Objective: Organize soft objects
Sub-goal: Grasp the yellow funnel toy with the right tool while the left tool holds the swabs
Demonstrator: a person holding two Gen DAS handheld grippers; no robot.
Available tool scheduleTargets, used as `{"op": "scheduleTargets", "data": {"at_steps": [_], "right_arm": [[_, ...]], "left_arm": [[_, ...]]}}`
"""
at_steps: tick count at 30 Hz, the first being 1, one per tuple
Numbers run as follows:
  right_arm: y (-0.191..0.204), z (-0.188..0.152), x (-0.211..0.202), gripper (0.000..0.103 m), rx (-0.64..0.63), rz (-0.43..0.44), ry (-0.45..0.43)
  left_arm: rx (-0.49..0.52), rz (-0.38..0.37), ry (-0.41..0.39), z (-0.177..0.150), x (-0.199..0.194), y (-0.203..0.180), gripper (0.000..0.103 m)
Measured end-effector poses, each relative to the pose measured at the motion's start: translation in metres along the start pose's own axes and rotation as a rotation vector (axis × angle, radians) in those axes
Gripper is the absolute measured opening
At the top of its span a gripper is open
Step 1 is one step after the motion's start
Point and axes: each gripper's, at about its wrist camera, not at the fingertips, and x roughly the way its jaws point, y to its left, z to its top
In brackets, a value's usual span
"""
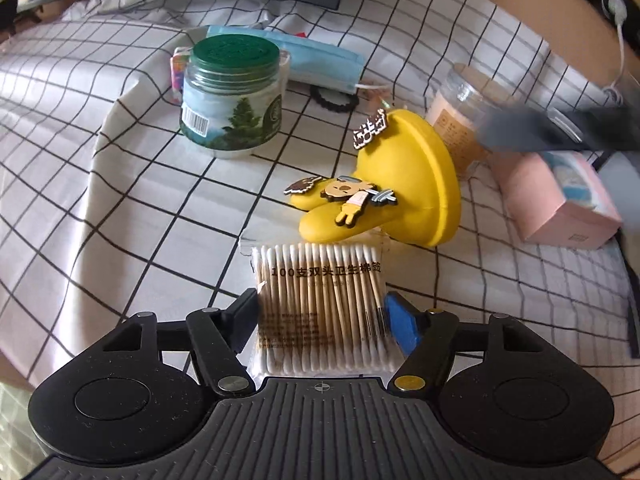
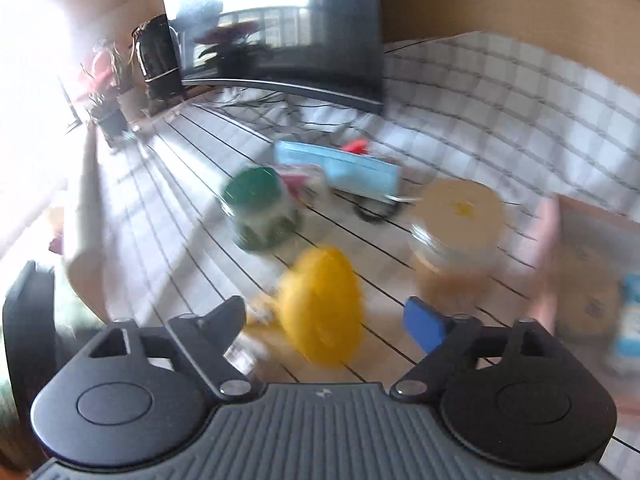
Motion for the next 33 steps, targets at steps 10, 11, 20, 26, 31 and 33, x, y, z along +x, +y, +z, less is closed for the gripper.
{"op": "scheduleTargets", "data": {"at_steps": [10,11,20,26,31,33], "right_arm": [[0.015,0.028,0.067,0.013,0.014,-0.010,0.252],[0.019,0.033,0.060,0.010,0.010,0.000,0.239],[0.026,0.107,-0.040,0.007,-0.020,0.017,-0.042],[-0.006,0.124,-0.116,0.007,0.011,-0.094,-0.261],[-0.042,0.111,-0.164,0.007,0.067,-0.187,-0.373],[-0.057,0.102,-0.177,0.007,0.090,-0.228,-0.403]], "left_arm": [[-0.058,-0.049,-0.038,0.007,-0.016,0.032,0.073],[-0.061,-0.051,-0.046,0.010,-0.019,0.034,0.073],[0.086,-0.024,-0.221,0.081,-0.066,0.017,0.073],[0.157,-0.001,-0.333,0.131,-0.087,-0.010,0.073],[0.205,-0.048,-0.364,0.162,-0.084,-0.045,0.073],[0.224,-0.079,-0.358,0.168,-0.078,-0.063,0.073]]}}
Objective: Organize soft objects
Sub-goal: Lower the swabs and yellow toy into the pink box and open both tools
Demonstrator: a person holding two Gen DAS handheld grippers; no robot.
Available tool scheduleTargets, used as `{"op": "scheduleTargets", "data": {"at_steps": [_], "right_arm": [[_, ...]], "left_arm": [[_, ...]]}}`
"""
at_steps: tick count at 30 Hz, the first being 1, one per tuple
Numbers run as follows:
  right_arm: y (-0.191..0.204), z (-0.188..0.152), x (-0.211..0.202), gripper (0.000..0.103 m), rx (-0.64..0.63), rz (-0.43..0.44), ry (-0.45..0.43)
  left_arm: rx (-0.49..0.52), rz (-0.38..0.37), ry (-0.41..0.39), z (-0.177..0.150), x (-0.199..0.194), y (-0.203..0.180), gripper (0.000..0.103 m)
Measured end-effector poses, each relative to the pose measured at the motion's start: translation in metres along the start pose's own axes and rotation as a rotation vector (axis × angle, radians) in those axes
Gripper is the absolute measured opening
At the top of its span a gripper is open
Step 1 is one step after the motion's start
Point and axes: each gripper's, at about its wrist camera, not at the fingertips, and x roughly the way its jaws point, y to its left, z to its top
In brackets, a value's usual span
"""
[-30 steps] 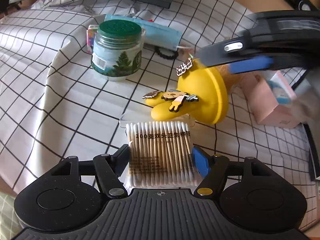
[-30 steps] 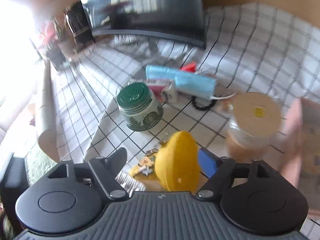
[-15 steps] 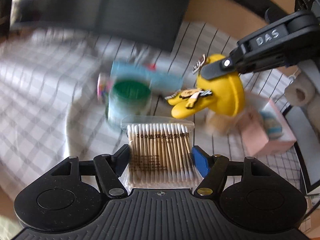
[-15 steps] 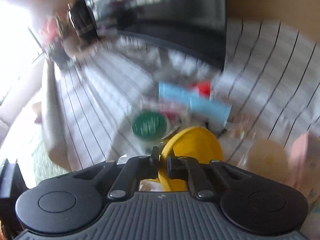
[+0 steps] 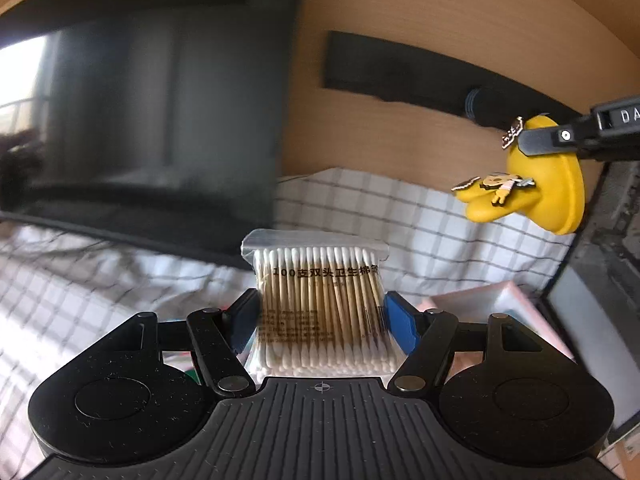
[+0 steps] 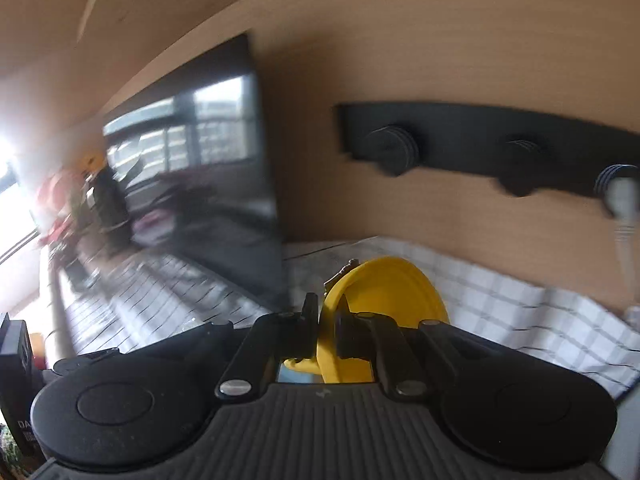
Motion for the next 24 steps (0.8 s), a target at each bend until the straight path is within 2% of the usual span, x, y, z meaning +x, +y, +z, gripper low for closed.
{"op": "scheduleTargets", "data": {"at_steps": [7,12,16,19,24], "right_arm": [[-0.060,-0.018,-0.039,0.008,0.085,-0.154,-0.098],[-0.096,-0.041,-0.051,0.008,0.164,-0.185,-0.114],[-0.112,-0.060,-0.049,0.008,0.226,-0.189,-0.117],[-0.122,-0.074,-0.043,0.008,0.253,-0.203,-0.116],[-0.133,-0.096,-0.023,0.008,0.287,-0.212,-0.113]], "left_arm": [[0.083,-0.152,0.059,0.002,0.036,-0.068,0.073],[0.120,-0.265,0.146,-0.012,0.068,-0.117,0.073],[0.155,-0.309,0.212,-0.027,0.089,-0.148,0.073],[0.170,-0.314,0.259,-0.037,0.107,-0.168,0.073],[0.167,-0.340,0.290,-0.048,0.132,-0.187,0.073]]}}
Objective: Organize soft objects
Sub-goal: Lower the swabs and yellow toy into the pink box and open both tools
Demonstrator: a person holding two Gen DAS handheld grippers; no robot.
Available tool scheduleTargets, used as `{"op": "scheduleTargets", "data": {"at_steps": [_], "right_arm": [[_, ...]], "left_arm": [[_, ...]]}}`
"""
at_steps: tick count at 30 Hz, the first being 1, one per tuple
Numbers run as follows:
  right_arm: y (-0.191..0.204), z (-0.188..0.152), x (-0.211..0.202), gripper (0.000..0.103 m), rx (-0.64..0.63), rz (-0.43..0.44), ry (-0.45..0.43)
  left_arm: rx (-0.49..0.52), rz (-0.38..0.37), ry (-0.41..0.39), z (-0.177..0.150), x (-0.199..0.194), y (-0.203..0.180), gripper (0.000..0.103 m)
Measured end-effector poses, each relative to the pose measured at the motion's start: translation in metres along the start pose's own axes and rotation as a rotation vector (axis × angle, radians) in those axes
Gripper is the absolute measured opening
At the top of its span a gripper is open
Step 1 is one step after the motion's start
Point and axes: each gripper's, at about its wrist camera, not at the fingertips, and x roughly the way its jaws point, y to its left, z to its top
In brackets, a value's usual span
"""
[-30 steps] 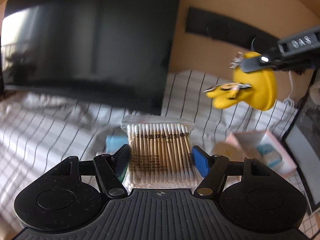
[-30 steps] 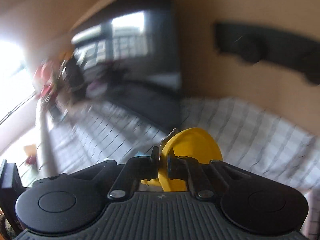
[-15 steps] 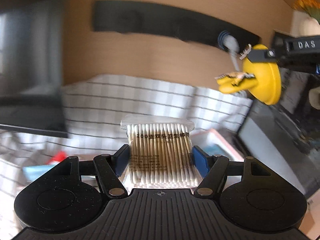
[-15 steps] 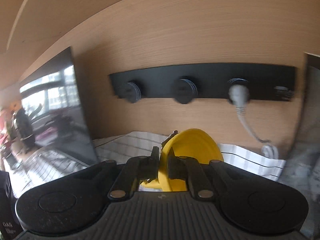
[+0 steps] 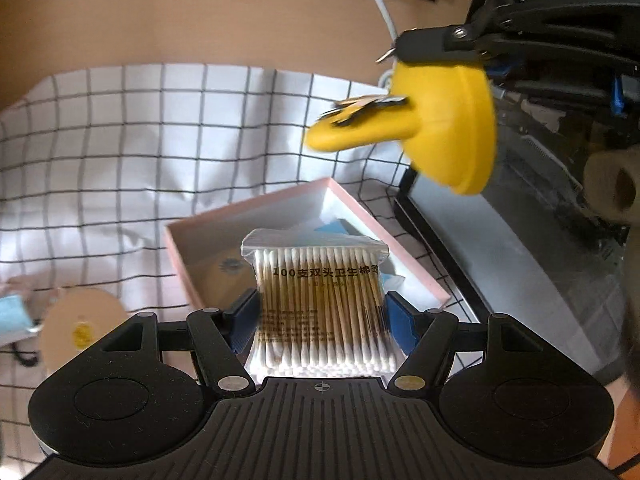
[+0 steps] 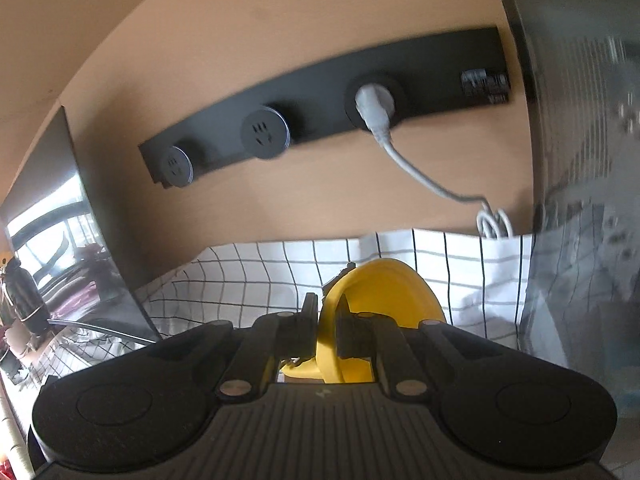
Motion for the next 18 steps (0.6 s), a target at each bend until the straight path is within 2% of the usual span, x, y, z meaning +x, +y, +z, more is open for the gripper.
{"op": "scheduleTargets", "data": {"at_steps": [3,4,5,8,11,18], "right_arm": [[-0.008,-0.008,0.014,0.008,0.013,-0.004,0.015],[-0.012,-0.009,0.018,0.008,0.023,-0.002,0.024],[-0.017,-0.011,0.023,0.008,0.037,0.003,0.035],[-0.028,-0.018,0.036,0.008,0.060,0.005,0.063],[-0.036,-0.025,0.048,0.008,0.079,0.000,0.089],[-0.045,-0.042,0.080,0.008,0.104,0.022,0.174]], "left_arm": [[-0.045,-0.079,0.092,0.002,0.027,0.003,0.074],[-0.059,-0.092,0.146,0.002,0.038,0.004,0.074],[-0.060,-0.086,0.165,0.001,0.045,0.004,0.074],[-0.001,-0.030,0.134,-0.004,0.053,-0.003,0.074],[0.010,-0.027,0.161,-0.006,0.062,-0.006,0.075],[0.114,0.046,0.113,-0.010,0.057,-0.013,0.074]]}}
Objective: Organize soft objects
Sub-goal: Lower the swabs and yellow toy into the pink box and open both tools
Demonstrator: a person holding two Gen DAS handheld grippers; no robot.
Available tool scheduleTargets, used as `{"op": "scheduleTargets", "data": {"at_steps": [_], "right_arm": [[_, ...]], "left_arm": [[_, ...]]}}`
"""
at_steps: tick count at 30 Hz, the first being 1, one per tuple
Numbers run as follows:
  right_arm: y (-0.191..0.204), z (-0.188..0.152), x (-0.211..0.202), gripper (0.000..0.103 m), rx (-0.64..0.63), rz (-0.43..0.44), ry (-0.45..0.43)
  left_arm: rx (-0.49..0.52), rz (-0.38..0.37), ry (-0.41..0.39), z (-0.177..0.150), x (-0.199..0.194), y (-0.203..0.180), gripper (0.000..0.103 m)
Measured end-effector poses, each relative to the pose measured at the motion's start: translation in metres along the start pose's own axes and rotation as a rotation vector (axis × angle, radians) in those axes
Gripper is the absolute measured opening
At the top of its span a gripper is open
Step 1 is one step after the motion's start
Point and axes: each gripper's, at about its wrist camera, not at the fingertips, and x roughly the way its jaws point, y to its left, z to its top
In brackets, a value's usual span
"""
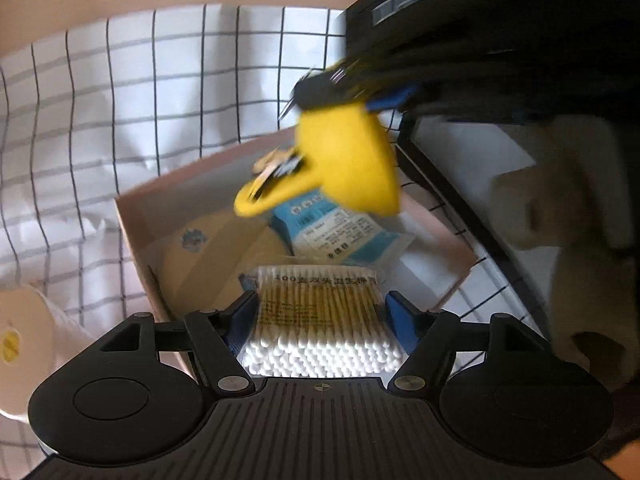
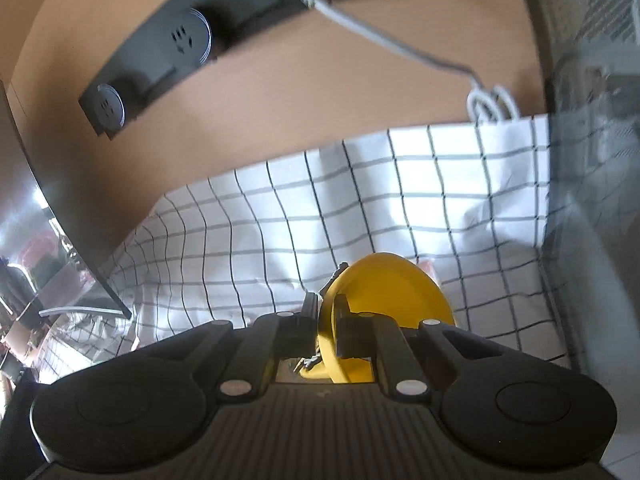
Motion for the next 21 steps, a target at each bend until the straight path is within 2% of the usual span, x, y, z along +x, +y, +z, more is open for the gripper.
{"op": "scheduleTargets", "data": {"at_steps": [3,8,17,18,21], "right_arm": [[-0.009,-0.003,0.015,0.008,0.033,-0.010,0.054],[-0.018,-0.003,0.015,0.009,0.060,-0.039,0.045],[-0.032,-0.008,0.016,0.010,0.130,-0.039,0.065],[-0.031,-0.008,0.015,0.010,0.127,-0.028,0.062],[-0.025,-0.004,0.005,0.009,0.125,0.082,0.027]], "left_arm": [[-0.007,0.022,0.007,-0.002,0.000,0.005,0.074],[-0.039,0.002,0.006,-0.004,-0.005,0.010,0.074],[-0.079,-0.029,0.010,-0.008,-0.013,0.014,0.074],[-0.081,-0.030,0.010,-0.008,-0.014,0.014,0.074],[-0.098,-0.010,-0.004,-0.007,-0.017,0.015,0.074]]}}
